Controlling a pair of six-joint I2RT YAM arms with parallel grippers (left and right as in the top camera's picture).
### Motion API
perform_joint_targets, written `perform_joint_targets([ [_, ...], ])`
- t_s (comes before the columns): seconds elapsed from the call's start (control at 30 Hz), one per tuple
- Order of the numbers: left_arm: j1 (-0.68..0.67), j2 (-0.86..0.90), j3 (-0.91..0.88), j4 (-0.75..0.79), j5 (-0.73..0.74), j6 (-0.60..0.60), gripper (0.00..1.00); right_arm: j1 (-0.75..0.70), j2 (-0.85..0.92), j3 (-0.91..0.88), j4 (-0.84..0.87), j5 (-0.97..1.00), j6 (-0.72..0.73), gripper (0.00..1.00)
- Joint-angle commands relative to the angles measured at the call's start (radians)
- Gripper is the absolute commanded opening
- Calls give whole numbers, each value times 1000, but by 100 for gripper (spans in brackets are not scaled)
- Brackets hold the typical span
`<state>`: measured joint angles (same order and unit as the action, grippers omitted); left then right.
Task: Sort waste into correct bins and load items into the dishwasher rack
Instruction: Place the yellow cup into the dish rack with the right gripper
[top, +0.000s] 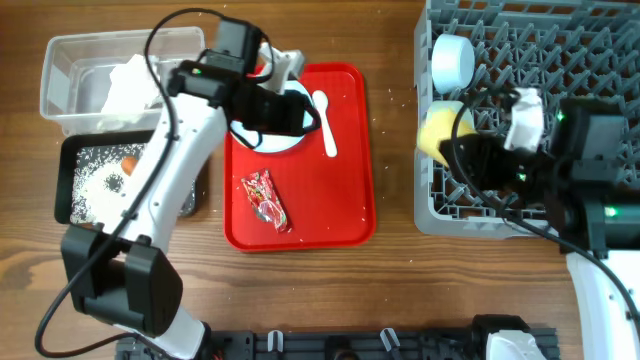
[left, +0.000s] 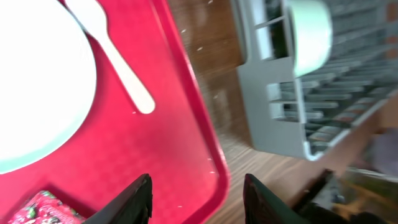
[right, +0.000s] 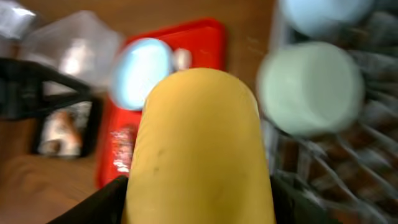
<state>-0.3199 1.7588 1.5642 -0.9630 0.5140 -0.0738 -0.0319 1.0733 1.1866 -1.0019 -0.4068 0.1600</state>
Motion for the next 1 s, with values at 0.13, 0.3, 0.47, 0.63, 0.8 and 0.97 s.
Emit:
perform_joint_targets([
  [0.13,-105,67,10,2,-256,-97,47,-2,33,50,-153,303,49,52],
  [0.3,-116,79,10,2,-339,-185,47,-2,168,50,-223,303,45,52],
  [0.47,-116,79,10,2,-352,-204,47,-1,292,50,-257,305,26,52],
  [0.63,-116,80,10,2,-352,-204,47,13,378,50,-234,306,23,59],
  [0.8,-116,80,10,2,-352,-204,48,19,436,50,-207,301,24,88],
  [0.97,-116,80,10,2,-351,-204,48,19,434,68,-169,256,24,99],
])
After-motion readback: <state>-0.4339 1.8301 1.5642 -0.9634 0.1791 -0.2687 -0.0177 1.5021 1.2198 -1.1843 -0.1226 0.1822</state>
